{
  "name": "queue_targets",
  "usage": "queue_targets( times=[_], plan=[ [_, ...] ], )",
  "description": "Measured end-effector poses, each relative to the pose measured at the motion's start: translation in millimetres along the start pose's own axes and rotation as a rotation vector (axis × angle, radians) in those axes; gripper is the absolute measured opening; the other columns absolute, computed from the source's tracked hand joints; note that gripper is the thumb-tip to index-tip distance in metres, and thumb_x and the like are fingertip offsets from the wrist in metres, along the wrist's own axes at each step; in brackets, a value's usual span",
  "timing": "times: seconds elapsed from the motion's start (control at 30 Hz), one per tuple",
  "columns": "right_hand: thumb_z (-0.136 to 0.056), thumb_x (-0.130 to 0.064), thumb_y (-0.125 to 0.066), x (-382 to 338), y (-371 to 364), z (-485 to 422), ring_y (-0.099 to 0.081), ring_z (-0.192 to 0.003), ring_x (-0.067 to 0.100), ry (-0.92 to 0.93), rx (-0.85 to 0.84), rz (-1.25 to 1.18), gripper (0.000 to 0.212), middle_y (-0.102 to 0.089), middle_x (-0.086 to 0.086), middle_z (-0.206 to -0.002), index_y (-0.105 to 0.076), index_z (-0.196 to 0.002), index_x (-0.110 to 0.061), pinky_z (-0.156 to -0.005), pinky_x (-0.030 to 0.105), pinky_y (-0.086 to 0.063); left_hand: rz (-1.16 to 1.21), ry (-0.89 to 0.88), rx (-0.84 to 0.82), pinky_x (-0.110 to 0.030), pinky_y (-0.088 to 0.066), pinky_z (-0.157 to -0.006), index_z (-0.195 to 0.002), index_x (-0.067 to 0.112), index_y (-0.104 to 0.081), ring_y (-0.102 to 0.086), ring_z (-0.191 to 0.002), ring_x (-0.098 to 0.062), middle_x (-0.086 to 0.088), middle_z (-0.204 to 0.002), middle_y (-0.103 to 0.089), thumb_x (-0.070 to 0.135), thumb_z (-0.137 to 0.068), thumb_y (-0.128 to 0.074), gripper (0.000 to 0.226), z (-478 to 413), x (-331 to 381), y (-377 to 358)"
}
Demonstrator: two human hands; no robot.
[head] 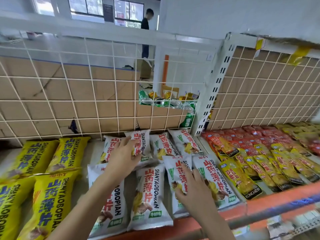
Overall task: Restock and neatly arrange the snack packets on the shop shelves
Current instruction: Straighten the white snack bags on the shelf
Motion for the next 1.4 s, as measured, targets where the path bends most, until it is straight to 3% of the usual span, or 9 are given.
queue_targets(
  times=[0.17, 0.33, 0.5, 0.63, 0.8, 1.03, 1.17, 1.27, 1.4],
  plan=[
    [-0.091, -0.041, -0.039, -3.2, -2.2, 2.1, -0.049, -0.103, 0.018, 0.041, -0.036, 0.085, 0.065, -0.032, 0.004, -0.129, -0.008, -0.147, -0.029, -0.07, 0.024, -0.041, 0.129, -0.042, -0.011, -0.034, -0.032, -0.107, -0.135, 0.021, -0.045, -0.034, -0.133, -0.02, -0.002, -0.146, -0.034, 0.029, -0.089, -0.059, 0.049, 19.8, -5.8, 9.5],
    [-0.092, -0.043, -0.037, -2.2, -2.5, 5.5, -0.043, -0.115, 0.022, 0.046, -0.094, 0.108, 0.067, -0.03, 0.007, -0.136, -0.001, -0.148, -0.033, -0.088, 0.032, -0.045, 0.158, -0.086, 0.014, -0.035, -0.034, -0.106, -0.133, 0.02, -0.046, -0.036, -0.13, -0.019, -0.001, -0.141, -0.039, 0.025, -0.089, -0.059, 0.046, 33.6, -8.4, 15.0],
    [-0.094, -0.048, -0.036, -4.1, 6.5, 12.2, -0.024, -0.138, 0.02, 0.056, -0.04, 0.107, 0.066, -0.009, 0.001, -0.155, -0.001, -0.148, -0.033, -0.106, 0.034, -0.032, 0.142, -0.096, 0.04, -0.035, -0.035, -0.105, -0.134, 0.021, -0.046, -0.038, -0.129, -0.018, 0.002, -0.141, -0.04, 0.023, -0.088, -0.06, 0.048, 49.6, -8.0, 14.0],
    [-0.09, -0.054, -0.031, 5.7, 24.5, 22.7, -0.028, -0.135, 0.009, 0.063, 0.139, 0.031, 0.065, -0.021, -0.008, -0.151, -0.013, -0.147, -0.029, -0.107, 0.027, -0.028, 0.114, -0.104, 0.036, -0.04, -0.036, -0.105, -0.135, 0.022, -0.045, -0.037, -0.13, -0.021, 0.0, -0.142, -0.041, 0.023, -0.088, -0.06, 0.049, 58.9, -9.2, 13.7],
    [-0.086, -0.057, -0.036, 43.5, 55.2, 42.4, -0.039, -0.128, 0.014, 0.02, 0.295, 0.004, 0.062, -0.04, -0.006, -0.14, -0.033, -0.141, -0.027, -0.1, 0.032, -0.036, 0.065, -0.083, 0.061, -0.041, -0.035, -0.103, -0.135, 0.021, -0.046, -0.038, -0.13, -0.024, -0.001, -0.141, -0.042, 0.022, -0.087, -0.061, 0.05, 64.7, -7.6, 16.5],
    [-0.081, -0.056, -0.038, 111.1, 78.3, 75.5, -0.046, -0.123, 0.019, -0.078, 0.341, -0.016, 0.064, -0.047, -0.005, -0.134, -0.042, -0.136, -0.024, -0.092, 0.032, -0.034, 0.029, -0.032, 0.067, -0.052, -0.041, -0.096, -0.13, 0.017, -0.052, -0.047, -0.121, -0.033, -0.009, -0.135, -0.049, 0.023, -0.084, -0.065, 0.049, 74.2, 16.0, 14.6],
    [-0.078, -0.054, -0.041, 151.7, 93.4, 96.4, -0.05, -0.119, 0.025, -0.124, 0.373, -0.066, 0.058, -0.05, -0.002, -0.132, -0.044, -0.131, -0.031, -0.092, 0.044, -0.04, 0.043, -0.026, 0.079, -0.051, -0.043, -0.091, -0.127, 0.014, -0.054, -0.055, -0.106, -0.037, -0.009, -0.136, -0.048, 0.02, -0.082, -0.066, 0.047, 83.5, 52.1, 5.0],
    [-0.079, -0.057, -0.038, 186.1, 108.3, 111.7, -0.049, -0.119, 0.025, -0.132, 0.379, -0.056, 0.06, -0.05, -0.002, -0.132, -0.042, -0.132, -0.031, -0.093, 0.046, -0.04, 0.002, -0.074, 0.1, -0.05, -0.042, -0.09, -0.126, 0.011, -0.055, -0.053, -0.112, -0.037, -0.011, -0.131, -0.052, 0.025, -0.083, -0.062, 0.046, 91.2, 88.6, -9.8],
    [-0.08, -0.025, -0.07, 238.5, 124.9, 125.3, -0.052, -0.117, 0.031, -0.16, 0.414, -0.056, 0.059, -0.055, 0.005, -0.125, -0.045, -0.133, -0.016, -0.09, 0.048, -0.042, 0.03, -0.122, 0.078, -0.05, -0.042, -0.092, -0.126, 0.011, -0.055, -0.051, -0.115, -0.035, -0.011, -0.127, -0.055, 0.021, -0.082, -0.064, 0.046, 105.2, 135.2, -38.6]
  ],
)
Point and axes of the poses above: each hand's wrist, its own z-axis away from the middle knuckle, its own y-axis out of the back of the hand, x = y × z, the point moved 2 cm from there along -z, towards the middle knuckle
